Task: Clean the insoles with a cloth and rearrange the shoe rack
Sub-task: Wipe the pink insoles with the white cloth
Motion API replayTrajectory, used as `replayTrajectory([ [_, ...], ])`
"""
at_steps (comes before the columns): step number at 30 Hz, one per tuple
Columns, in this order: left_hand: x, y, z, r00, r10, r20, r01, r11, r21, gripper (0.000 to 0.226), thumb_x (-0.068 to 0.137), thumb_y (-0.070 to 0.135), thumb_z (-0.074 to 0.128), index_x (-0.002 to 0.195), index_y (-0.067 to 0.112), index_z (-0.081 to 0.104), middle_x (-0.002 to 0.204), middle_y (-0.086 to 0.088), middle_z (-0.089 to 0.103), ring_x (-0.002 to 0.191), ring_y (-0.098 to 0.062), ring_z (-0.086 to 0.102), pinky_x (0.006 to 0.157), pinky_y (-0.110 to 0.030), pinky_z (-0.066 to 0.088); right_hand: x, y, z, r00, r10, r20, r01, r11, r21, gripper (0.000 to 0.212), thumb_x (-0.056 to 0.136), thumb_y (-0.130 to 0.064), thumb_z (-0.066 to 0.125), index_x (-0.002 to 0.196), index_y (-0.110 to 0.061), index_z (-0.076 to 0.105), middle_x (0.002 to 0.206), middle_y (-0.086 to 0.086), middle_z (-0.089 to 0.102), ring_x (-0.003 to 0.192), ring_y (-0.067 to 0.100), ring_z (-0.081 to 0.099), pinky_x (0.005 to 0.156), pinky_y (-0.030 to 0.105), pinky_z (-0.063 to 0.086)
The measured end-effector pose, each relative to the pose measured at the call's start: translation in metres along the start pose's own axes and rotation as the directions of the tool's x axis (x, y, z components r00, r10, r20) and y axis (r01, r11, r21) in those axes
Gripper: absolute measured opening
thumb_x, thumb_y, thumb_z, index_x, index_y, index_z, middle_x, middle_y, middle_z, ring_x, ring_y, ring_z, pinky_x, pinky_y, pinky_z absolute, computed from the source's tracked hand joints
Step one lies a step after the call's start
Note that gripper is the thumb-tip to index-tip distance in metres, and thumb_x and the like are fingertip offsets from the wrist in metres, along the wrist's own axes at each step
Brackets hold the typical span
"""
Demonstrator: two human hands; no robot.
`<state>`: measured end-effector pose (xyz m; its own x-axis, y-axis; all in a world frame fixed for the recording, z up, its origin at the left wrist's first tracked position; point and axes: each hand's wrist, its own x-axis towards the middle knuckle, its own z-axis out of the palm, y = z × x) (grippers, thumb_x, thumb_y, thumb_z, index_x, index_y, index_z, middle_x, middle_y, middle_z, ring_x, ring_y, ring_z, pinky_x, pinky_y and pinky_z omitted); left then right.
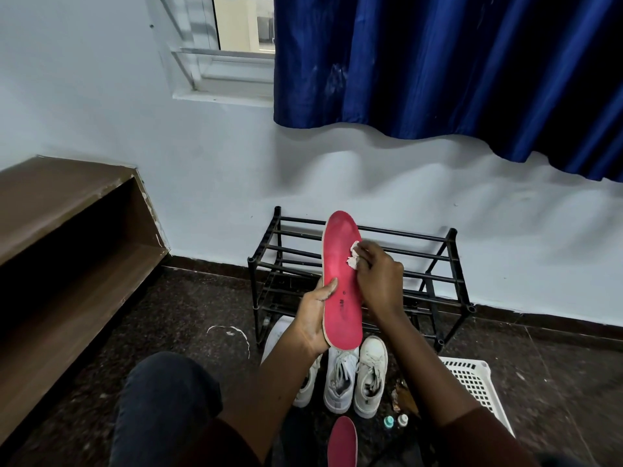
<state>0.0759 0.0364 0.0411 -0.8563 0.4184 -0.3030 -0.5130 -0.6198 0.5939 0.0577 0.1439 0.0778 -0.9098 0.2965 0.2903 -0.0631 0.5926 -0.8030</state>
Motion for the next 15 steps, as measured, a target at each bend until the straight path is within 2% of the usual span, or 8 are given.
replayTrajectory([
  [2,0.002,0.0,-0.002,0.999,0.031,-0.012,-0.031,0.999,-0.017,0.028,0.096,0.015,0.043,0.122,0.015,0.055,0.093,-0.011,0.067,0.076,-0.024,0.067,0.078,-0.037,0.053,-0.009,0.001,-0.002,0.999,0.042,0.015,-0.043,0.996,0.084,0.031,0.084,0.007,0.054,0.111,-0.004,0.065,0.104,0.004,0.07,0.098,0.011,0.064,0.09,0.007,0.039],
  [4,0.006,0.002,-0.003,0.998,0.059,-0.028,-0.06,0.997,-0.053,0.029,0.097,0.014,0.041,0.124,0.014,0.053,0.094,-0.013,0.066,0.073,-0.025,0.068,0.068,-0.036,0.058,-0.024,0.002,-0.001,0.997,0.067,0.03,-0.071,0.988,0.136,0.032,0.081,0.011,0.056,0.107,-0.005,0.067,0.097,0.0,0.07,0.088,0.004,0.064,0.089,0.013,0.046],
  [8,0.011,0.005,0.001,0.993,0.081,-0.081,-0.083,0.996,-0.023,0.024,0.097,0.008,0.042,0.117,0.012,0.054,0.08,-0.011,0.069,0.063,-0.022,0.069,0.056,-0.031,0.057,-0.049,0.006,0.004,0.995,0.096,-0.038,-0.089,0.986,0.138,0.032,0.079,0.005,0.064,0.108,-0.009,0.069,0.099,0.0,0.071,0.085,0.001,0.062,0.08,-0.002,0.039],
  [11,0.011,0.003,0.003,0.992,0.082,-0.094,-0.078,0.996,0.044,0.024,0.096,0.004,0.044,0.116,0.012,0.055,0.073,-0.007,0.071,0.059,-0.02,0.068,0.053,-0.03,0.056,-0.043,0.006,0.005,0.978,0.189,-0.092,-0.171,0.97,0.175,0.029,0.08,-0.002,0.067,0.109,-0.01,0.069,0.098,0.003,0.071,0.081,0.005,0.06,0.067,-0.007,0.033],
  [15,0.01,0.004,0.007,0.992,0.088,-0.089,-0.074,0.986,0.146,0.027,0.094,0.003,0.049,0.119,0.012,0.055,0.081,-0.009,0.068,0.064,-0.021,0.066,0.063,-0.033,0.054,-0.021,0.001,0.004,0.962,0.218,-0.162,-0.181,0.96,0.214,0.023,0.082,-0.003,0.063,0.103,-0.007,0.071,0.097,0.006,0.072,0.081,0.012,0.063,0.067,0.004,0.038],
])
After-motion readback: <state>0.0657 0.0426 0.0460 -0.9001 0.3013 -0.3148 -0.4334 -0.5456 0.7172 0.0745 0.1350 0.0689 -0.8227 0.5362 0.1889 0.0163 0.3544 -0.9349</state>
